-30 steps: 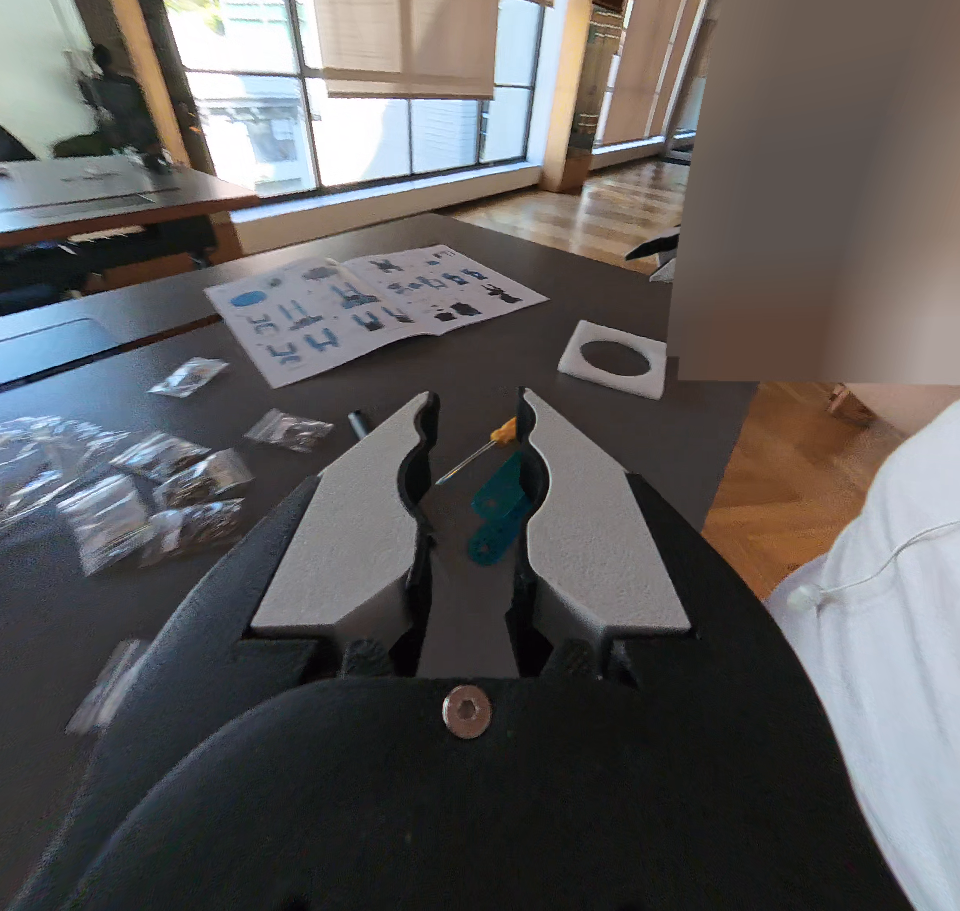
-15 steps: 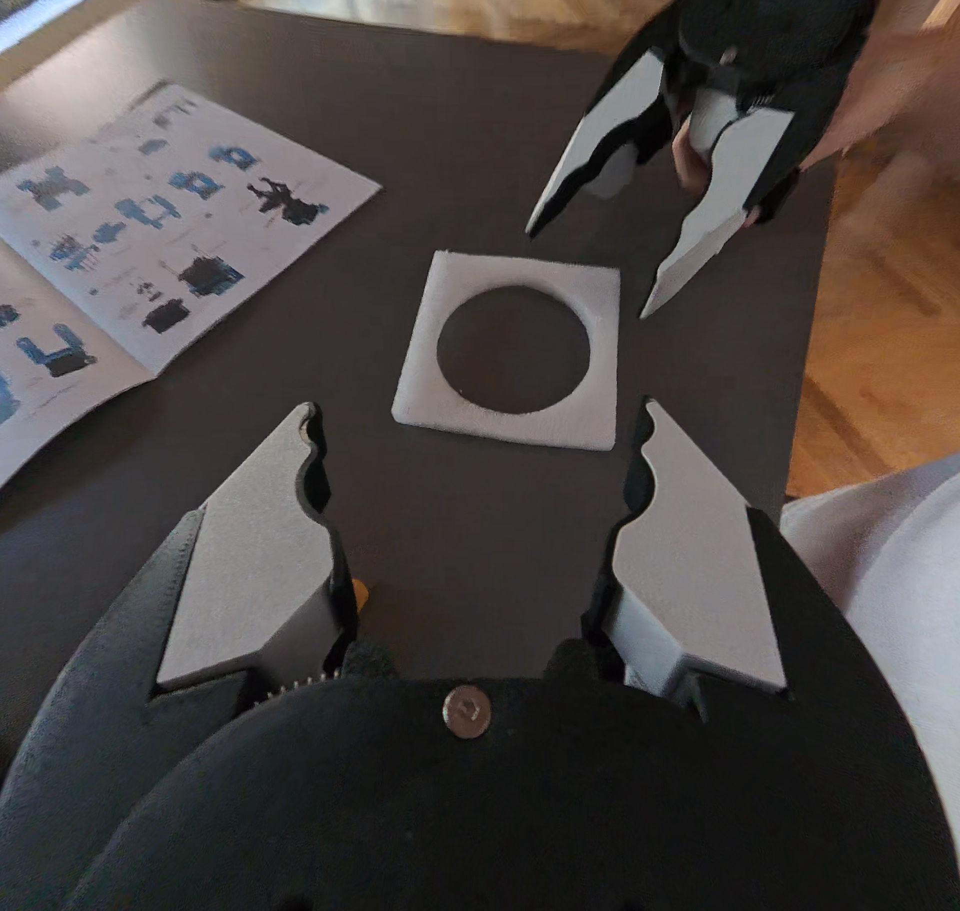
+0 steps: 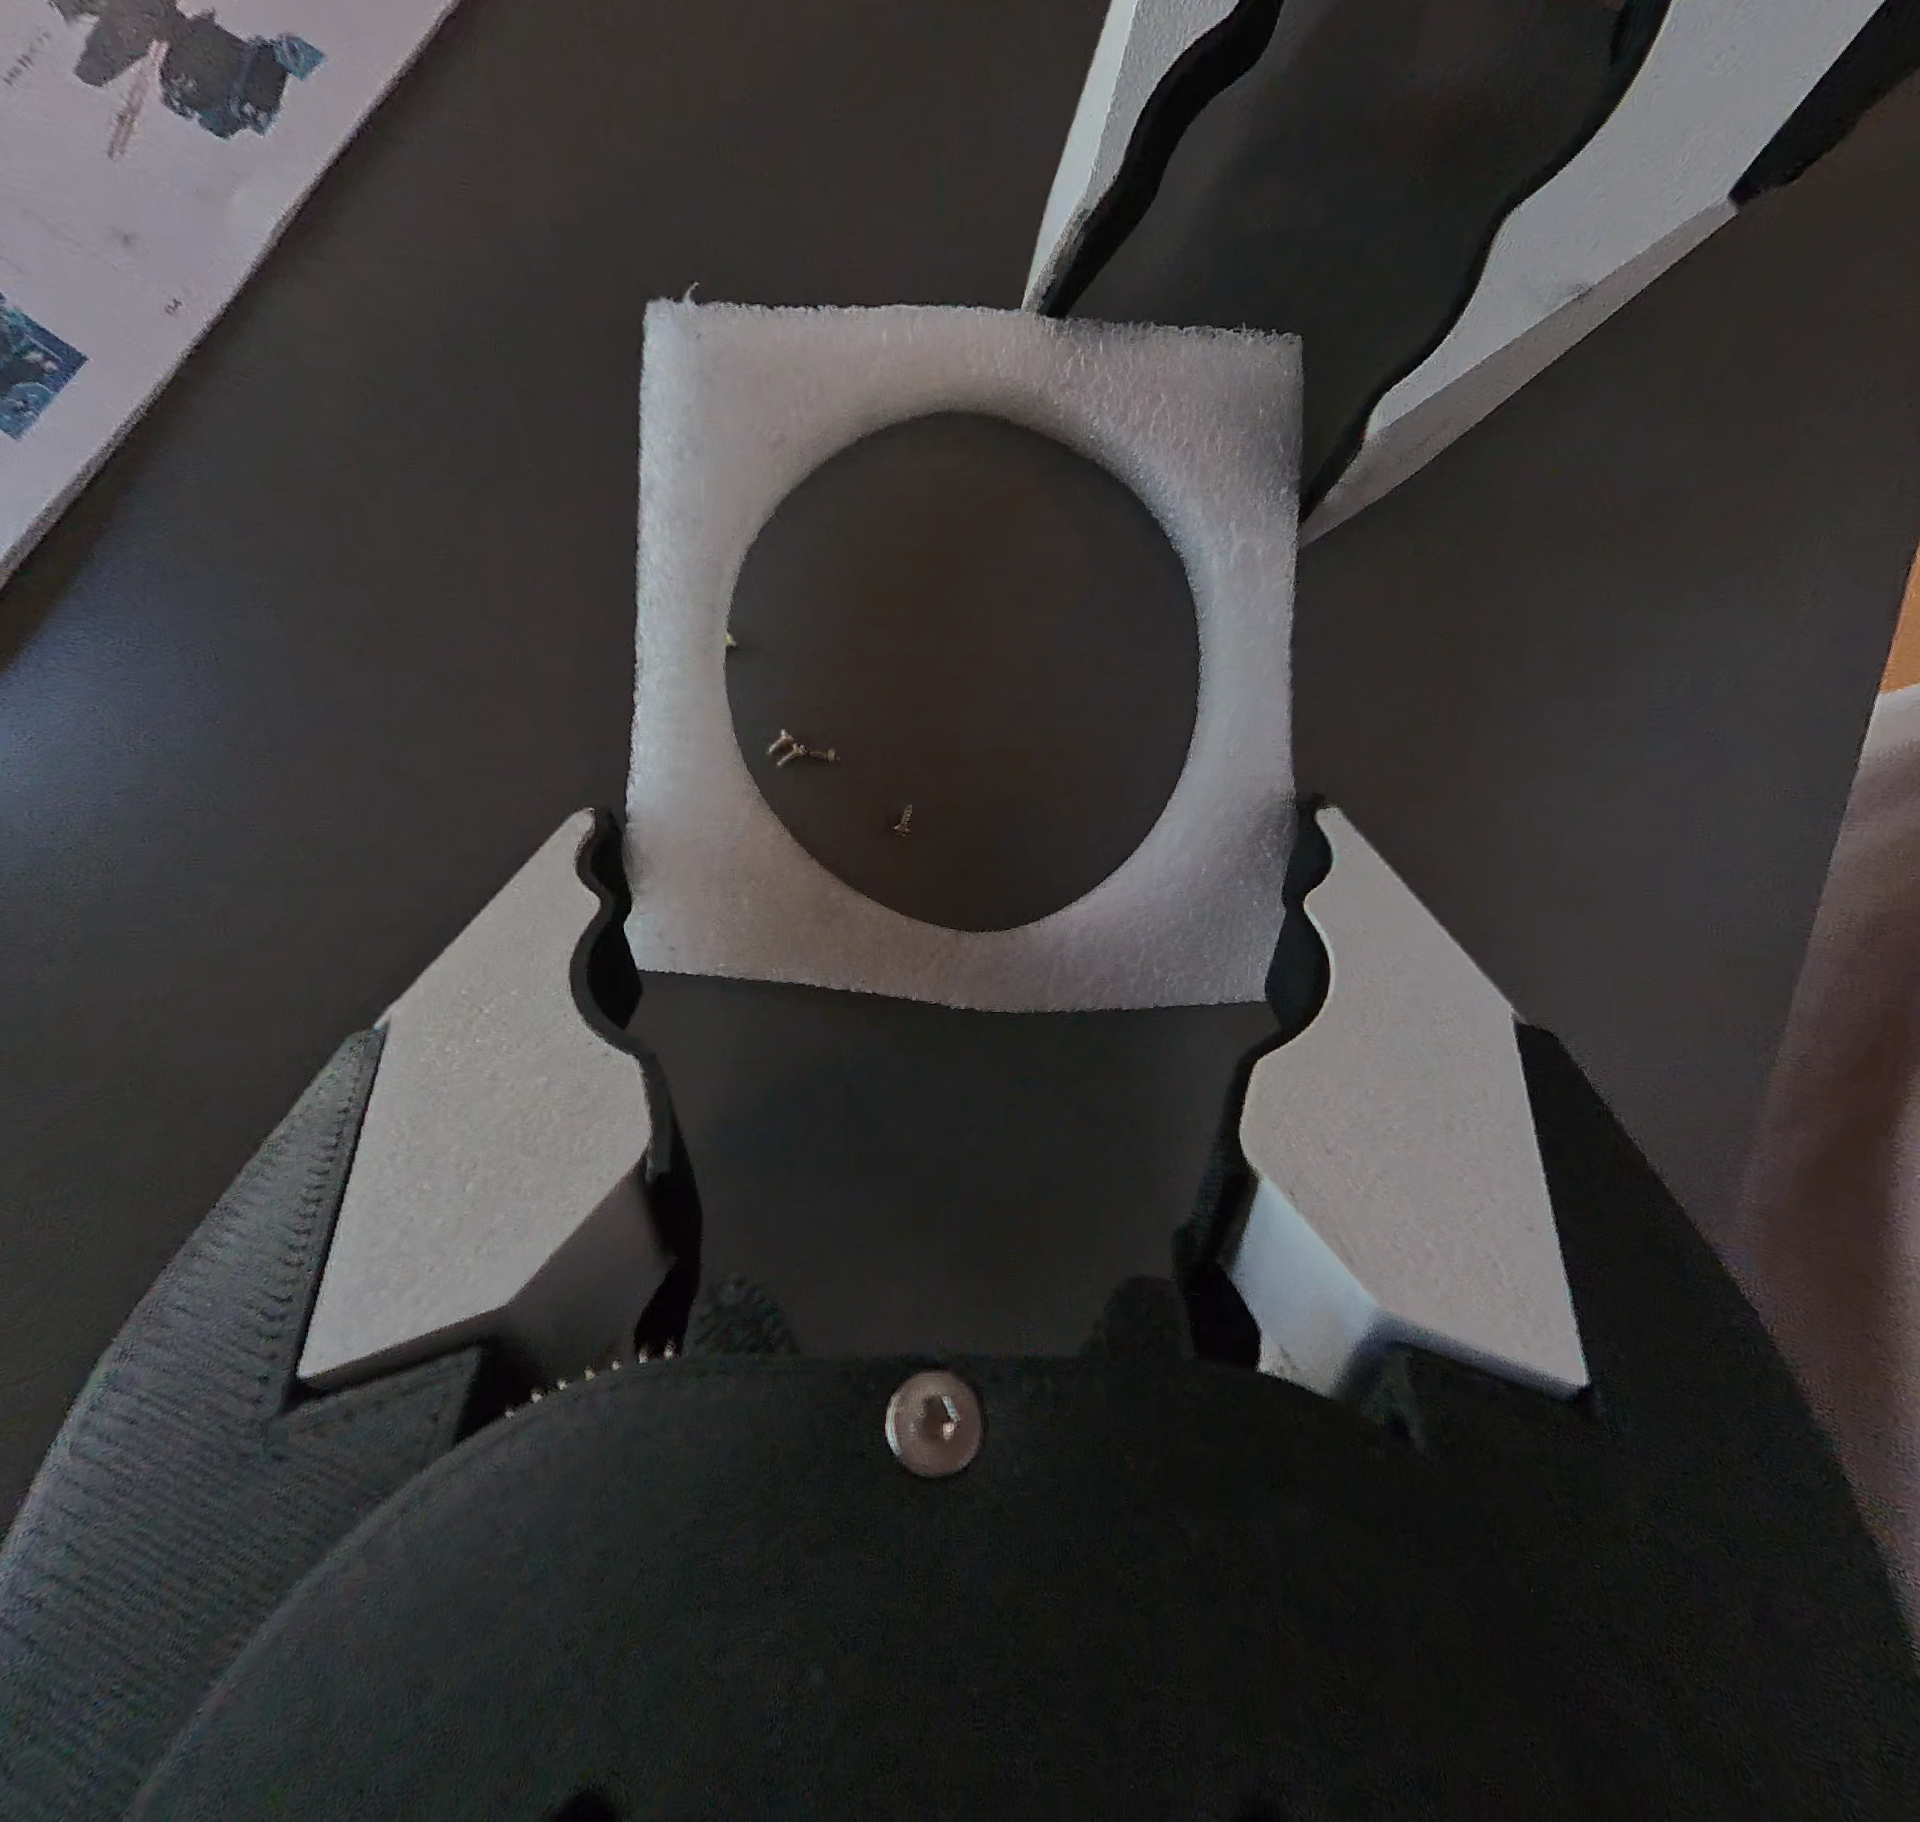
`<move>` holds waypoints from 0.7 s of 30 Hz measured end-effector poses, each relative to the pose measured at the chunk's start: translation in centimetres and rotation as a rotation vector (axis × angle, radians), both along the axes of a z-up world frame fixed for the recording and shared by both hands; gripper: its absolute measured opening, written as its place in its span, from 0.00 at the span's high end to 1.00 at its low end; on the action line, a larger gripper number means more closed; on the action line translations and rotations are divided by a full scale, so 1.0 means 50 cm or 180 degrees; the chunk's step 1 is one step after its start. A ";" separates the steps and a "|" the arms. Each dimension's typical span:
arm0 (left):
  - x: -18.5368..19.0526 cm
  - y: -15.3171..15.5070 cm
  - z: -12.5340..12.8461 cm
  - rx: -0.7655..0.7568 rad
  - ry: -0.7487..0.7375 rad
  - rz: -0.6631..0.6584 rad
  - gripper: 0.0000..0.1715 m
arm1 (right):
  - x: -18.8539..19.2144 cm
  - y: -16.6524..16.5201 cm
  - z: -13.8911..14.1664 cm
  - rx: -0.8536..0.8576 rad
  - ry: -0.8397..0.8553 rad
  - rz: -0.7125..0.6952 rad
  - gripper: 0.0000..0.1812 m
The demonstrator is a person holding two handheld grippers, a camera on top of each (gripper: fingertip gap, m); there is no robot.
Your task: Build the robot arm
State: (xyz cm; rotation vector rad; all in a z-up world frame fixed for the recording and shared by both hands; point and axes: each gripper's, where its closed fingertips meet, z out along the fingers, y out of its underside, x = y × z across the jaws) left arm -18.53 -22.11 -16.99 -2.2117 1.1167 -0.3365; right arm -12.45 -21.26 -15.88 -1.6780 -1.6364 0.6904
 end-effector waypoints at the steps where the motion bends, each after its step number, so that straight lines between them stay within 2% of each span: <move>1: -0.001 0.004 0.004 0.0074 0.0033 -0.0004 0.28 | -0.002 0.003 0.003 0.0089 0.0023 0.0005 0.68; 6: -0.016 0.019 0.033 0.0415 0.0195 0.0001 0.33 | -0.016 0.021 0.020 0.0331 0.0174 0.0040 0.68; 14: -0.066 0.017 0.014 -0.0014 0.0123 0.0186 0.29 | -0.061 0.025 0.003 0.0072 0.0029 0.0403 0.67; 21: -0.065 0.019 0.020 -0.0209 -0.0187 0.0344 0.25 | -0.057 0.040 0.008 -0.0203 0.0069 0.0421 0.62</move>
